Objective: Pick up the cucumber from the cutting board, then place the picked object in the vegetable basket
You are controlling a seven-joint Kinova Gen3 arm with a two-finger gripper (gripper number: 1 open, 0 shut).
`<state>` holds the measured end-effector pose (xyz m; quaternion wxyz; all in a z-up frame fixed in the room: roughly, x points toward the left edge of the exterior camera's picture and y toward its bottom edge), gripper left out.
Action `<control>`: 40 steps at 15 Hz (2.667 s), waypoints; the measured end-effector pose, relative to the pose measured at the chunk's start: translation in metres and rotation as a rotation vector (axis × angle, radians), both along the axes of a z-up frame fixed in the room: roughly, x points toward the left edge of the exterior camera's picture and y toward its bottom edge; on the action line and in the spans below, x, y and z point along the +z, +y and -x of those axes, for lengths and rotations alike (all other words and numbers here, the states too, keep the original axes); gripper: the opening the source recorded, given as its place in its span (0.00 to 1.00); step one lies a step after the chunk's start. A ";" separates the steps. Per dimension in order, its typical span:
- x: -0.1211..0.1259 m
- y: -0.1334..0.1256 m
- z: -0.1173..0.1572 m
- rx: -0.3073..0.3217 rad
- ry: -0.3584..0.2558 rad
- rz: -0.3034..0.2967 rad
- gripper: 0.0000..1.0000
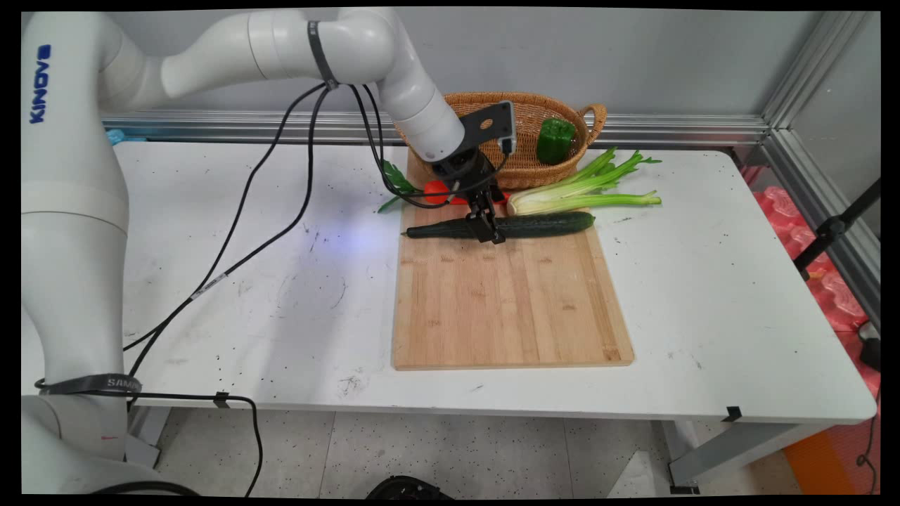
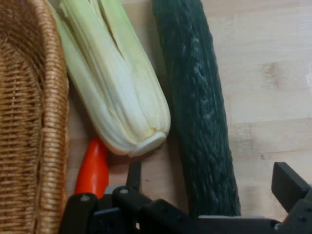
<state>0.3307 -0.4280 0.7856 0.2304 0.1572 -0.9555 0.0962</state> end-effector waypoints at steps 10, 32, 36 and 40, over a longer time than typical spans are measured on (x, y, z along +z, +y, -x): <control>-0.014 -0.005 0.010 0.010 0.007 -0.025 0.00; 0.105 -0.061 -0.021 0.015 -0.030 0.136 0.00; 0.093 -0.086 -0.023 -0.006 -0.035 0.161 0.00; 0.078 -0.103 -0.024 -0.022 -0.037 0.168 0.00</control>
